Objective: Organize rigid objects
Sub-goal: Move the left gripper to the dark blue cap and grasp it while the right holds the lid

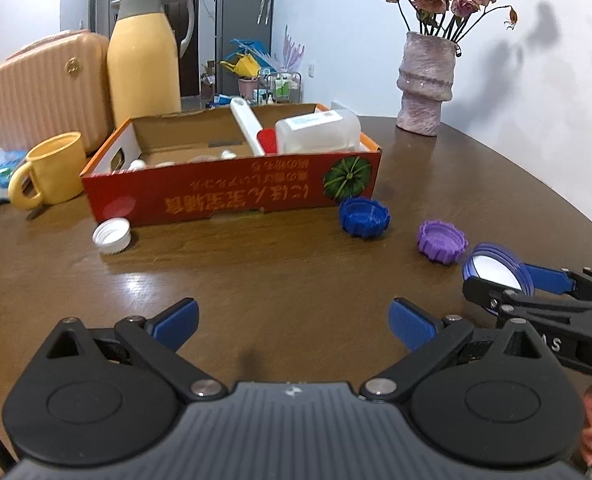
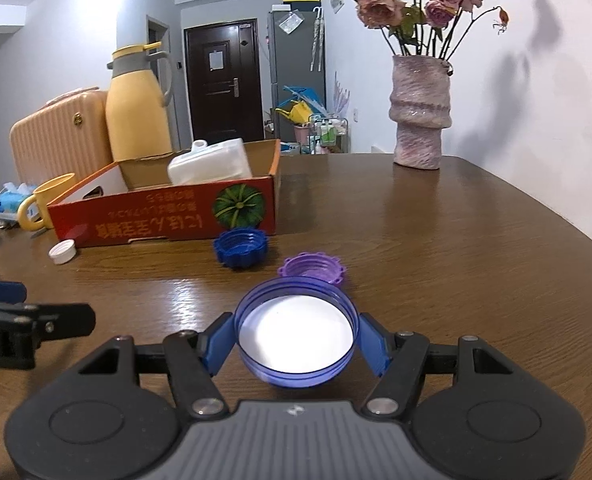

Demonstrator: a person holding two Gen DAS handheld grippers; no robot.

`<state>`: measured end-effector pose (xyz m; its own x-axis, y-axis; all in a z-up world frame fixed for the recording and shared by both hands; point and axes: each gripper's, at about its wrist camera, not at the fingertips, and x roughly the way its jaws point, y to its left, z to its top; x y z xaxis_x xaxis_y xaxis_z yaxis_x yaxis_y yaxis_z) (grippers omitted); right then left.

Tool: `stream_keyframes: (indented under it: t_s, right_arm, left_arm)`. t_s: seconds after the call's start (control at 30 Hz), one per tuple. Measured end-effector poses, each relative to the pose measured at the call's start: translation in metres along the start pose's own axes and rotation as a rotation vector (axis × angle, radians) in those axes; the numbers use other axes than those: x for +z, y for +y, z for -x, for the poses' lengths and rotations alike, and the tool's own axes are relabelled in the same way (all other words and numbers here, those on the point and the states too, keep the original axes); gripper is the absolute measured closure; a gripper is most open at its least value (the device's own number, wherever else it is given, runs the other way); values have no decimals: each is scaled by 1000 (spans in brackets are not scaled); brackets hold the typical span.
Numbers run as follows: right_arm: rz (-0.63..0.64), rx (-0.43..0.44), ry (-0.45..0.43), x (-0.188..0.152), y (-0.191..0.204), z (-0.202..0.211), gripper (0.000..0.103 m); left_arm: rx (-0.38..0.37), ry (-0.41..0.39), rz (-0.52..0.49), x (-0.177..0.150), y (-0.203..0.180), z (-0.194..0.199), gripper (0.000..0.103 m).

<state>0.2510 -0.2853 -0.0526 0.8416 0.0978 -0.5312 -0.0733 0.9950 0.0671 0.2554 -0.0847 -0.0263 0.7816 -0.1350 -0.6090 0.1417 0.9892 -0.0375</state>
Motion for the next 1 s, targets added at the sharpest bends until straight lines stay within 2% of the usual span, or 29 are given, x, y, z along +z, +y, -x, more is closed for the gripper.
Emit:
stream_keyframes:
  t_s: [0.43, 1.0]
  right_arm:
    - [-17, -28, -30, 17, -25, -16, 38]
    - [-31, -60, -37, 36, -54, -42, 38]
  left_arm:
    - [27, -9, -31, 29, -33, -51, 0]
    - [76, 1, -83, 49, -61, -121, 0]
